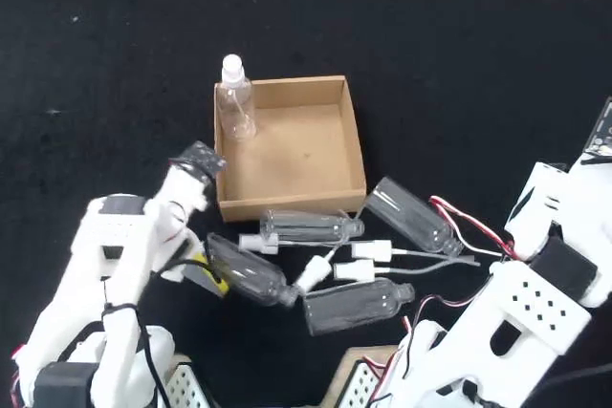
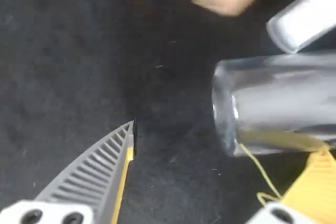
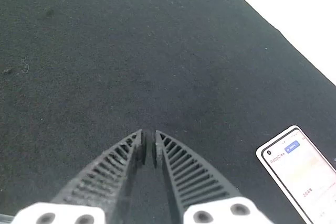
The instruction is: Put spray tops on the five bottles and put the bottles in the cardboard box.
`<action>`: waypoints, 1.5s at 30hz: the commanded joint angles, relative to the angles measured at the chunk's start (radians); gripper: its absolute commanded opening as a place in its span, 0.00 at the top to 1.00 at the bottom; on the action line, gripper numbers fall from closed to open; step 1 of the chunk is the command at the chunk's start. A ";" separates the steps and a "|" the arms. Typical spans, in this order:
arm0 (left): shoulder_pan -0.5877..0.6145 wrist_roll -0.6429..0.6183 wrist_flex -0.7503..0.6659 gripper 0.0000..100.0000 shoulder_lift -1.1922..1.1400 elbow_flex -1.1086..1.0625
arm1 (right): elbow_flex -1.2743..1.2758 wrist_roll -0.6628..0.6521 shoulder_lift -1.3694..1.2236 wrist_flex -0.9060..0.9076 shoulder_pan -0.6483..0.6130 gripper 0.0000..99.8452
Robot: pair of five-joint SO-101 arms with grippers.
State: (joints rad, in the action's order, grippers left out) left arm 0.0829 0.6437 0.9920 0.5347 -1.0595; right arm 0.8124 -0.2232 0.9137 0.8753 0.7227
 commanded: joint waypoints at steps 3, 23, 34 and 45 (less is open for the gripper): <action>0.084 0.025 0.189 0.57 0.081 0.163 | -0.007 0.000 -0.001 -0.026 -0.012 0.98; -0.369 0.279 0.410 0.57 0.371 0.213 | -0.005 -0.005 -0.001 -0.018 -0.005 0.98; -0.441 0.261 0.180 0.57 0.169 0.203 | -0.005 -0.006 -0.001 -0.017 -0.005 0.98; -0.438 0.310 0.091 0.57 0.167 0.110 | -0.005 -0.005 0.001 0.078 -0.005 0.98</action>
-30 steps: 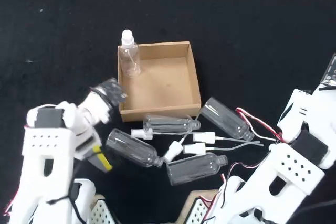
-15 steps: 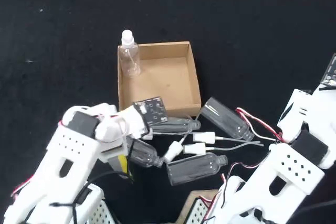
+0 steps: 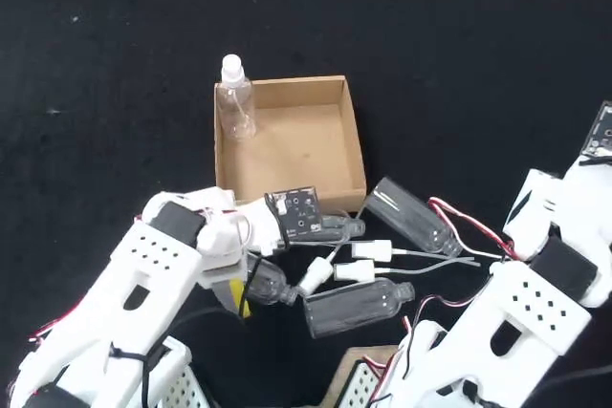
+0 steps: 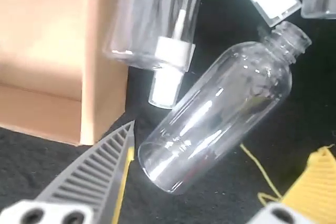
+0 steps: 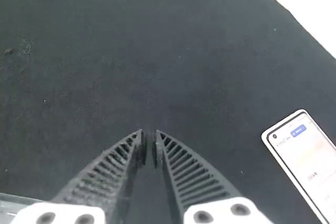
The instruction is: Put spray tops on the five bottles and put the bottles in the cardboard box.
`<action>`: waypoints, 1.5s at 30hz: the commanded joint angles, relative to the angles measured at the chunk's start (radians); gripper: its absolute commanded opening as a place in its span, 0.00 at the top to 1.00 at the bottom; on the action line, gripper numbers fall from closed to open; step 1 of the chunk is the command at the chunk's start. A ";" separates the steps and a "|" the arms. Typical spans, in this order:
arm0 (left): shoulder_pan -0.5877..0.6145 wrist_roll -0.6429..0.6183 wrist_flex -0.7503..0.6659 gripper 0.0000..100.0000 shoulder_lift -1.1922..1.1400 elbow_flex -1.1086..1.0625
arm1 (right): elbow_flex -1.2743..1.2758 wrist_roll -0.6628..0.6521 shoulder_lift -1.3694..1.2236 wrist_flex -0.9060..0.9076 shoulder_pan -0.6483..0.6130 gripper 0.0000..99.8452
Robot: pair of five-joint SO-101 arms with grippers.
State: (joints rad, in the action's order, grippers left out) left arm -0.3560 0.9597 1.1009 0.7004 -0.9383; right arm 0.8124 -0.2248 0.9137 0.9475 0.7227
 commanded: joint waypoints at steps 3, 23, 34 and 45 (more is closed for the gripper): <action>-0.005 -0.012 -0.054 0.57 0.000 -0.045 | -0.005 -0.005 0.001 0.008 -0.008 0.98; 0.018 -0.014 -0.219 0.57 -0.140 -0.133 | -0.005 -0.005 0.001 0.009 -0.011 0.98; 0.016 -0.014 -0.035 0.57 0.014 -0.148 | -0.005 0.000 0.001 0.005 -0.012 0.98; -0.071 -0.017 -0.009 0.75 0.204 -0.325 | -0.007 0.002 0.001 0.005 -0.012 0.98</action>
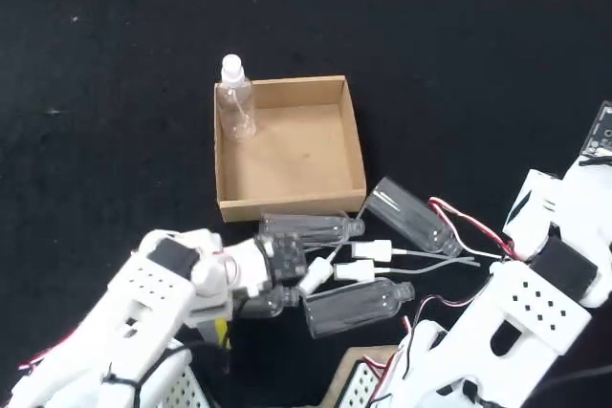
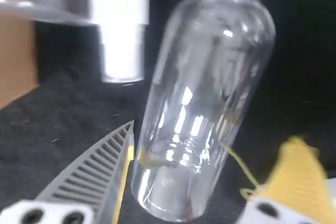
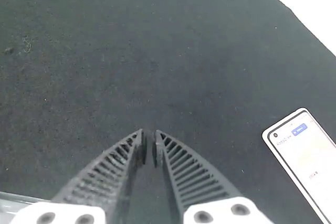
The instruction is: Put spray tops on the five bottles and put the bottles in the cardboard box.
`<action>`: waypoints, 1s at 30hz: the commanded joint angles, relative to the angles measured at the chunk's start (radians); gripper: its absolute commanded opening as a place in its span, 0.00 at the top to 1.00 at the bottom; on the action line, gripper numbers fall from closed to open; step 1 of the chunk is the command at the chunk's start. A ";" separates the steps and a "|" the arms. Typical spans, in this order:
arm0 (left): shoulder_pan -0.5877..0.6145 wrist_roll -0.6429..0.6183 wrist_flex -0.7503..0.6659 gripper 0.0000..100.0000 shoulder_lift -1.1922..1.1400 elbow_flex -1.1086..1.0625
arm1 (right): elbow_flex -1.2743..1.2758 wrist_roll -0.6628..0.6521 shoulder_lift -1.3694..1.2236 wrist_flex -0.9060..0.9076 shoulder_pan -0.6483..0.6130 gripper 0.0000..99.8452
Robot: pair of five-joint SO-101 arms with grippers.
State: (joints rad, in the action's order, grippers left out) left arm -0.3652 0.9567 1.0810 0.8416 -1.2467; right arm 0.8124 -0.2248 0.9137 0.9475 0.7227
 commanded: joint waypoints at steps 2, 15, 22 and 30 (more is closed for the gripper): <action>-0.076 -0.052 0.012 0.81 0.086 -0.018 | -0.008 0.002 0.001 0.005 -0.012 0.98; 0.188 0.155 0.377 0.83 0.269 0.134 | -0.013 0.002 0.001 0.005 -0.014 0.98; 0.552 0.399 0.548 0.83 0.253 0.400 | -0.015 0.003 0.001 0.006 -0.014 0.98; 1.044 0.528 0.379 0.83 0.084 0.395 | -0.016 0.002 0.001 0.018 -0.123 0.98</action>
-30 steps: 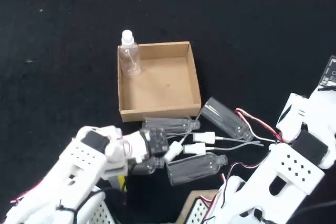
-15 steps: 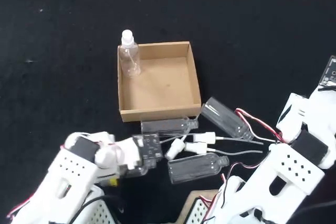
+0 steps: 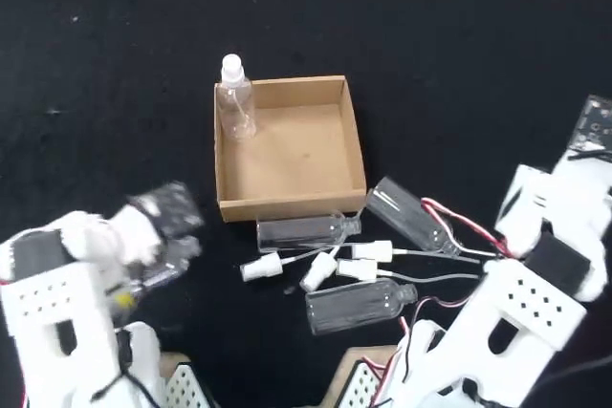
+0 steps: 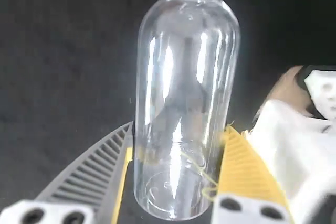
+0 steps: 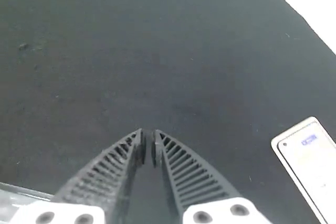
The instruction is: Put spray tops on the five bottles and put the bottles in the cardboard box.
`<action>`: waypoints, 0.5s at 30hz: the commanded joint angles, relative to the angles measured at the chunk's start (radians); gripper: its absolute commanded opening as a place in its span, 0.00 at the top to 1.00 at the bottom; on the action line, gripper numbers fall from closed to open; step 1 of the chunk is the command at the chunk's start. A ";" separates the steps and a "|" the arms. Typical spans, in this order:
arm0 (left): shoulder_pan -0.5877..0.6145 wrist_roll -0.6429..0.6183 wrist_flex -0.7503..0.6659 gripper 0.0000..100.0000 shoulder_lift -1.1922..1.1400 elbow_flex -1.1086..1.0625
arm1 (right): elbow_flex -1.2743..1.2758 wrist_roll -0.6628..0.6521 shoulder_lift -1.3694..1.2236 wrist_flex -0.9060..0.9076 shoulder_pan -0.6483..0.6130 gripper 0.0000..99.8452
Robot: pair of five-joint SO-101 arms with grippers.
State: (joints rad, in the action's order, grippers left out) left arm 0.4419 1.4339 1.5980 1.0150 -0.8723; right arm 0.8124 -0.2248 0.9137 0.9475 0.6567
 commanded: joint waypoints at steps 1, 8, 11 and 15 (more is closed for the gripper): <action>0.297 0.038 -0.199 0.83 -0.123 0.001 | -0.021 0.002 0.001 0.029 -0.078 0.98; 0.618 0.020 -0.502 0.82 -0.425 -0.065 | -0.087 -0.006 -0.005 0.147 -0.356 0.98; 0.673 0.008 -0.514 0.82 -0.535 -0.027 | -0.081 -0.009 -0.005 0.169 -0.543 0.98; 0.704 -0.023 -0.503 0.77 -0.652 0.079 | -0.027 -0.109 -0.005 0.184 -0.786 0.98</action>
State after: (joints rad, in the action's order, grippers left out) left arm 1.1078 1.4231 1.0994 0.4503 -0.9229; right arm 0.7848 -0.2770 0.9122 1.1224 0.0430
